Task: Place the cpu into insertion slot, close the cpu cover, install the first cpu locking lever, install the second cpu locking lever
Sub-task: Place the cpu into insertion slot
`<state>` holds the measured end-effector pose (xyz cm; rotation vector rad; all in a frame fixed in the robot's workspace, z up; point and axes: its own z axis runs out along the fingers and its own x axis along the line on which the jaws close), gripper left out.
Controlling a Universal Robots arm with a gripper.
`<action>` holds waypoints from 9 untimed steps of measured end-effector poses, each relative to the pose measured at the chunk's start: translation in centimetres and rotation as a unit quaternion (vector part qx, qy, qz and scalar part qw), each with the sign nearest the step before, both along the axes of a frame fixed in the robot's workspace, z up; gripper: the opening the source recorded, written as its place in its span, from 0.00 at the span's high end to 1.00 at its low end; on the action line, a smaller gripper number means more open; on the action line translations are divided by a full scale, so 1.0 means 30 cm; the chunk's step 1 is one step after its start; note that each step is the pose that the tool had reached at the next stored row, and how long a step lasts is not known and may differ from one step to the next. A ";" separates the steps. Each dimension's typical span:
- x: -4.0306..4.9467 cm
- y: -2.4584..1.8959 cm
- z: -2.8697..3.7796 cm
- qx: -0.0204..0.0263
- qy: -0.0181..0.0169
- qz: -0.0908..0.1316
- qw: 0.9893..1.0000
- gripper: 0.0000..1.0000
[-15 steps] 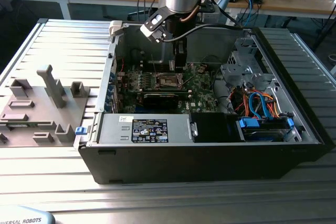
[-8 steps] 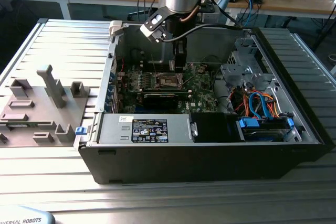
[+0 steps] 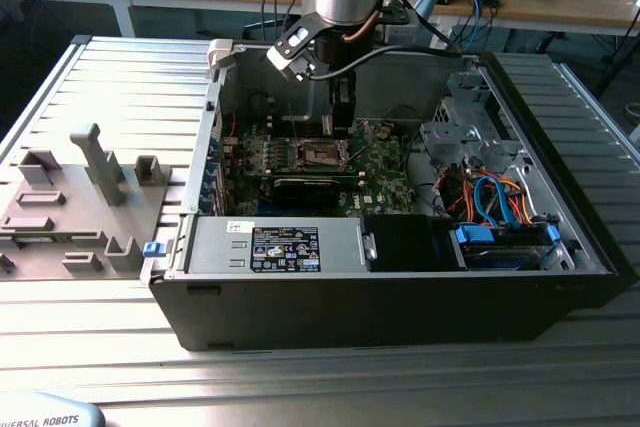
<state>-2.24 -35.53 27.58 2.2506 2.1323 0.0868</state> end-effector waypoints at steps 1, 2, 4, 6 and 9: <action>-0.001 0.000 0.000 0.000 0.000 0.000 1.000 0.46; -0.002 0.000 0.000 0.000 0.000 0.000 1.000 0.46; -0.003 0.000 0.000 0.000 0.000 0.000 1.000 0.46; -0.004 0.000 0.000 0.000 0.000 0.000 1.000 0.46; -0.005 0.000 -0.002 0.000 0.000 0.000 1.000 0.46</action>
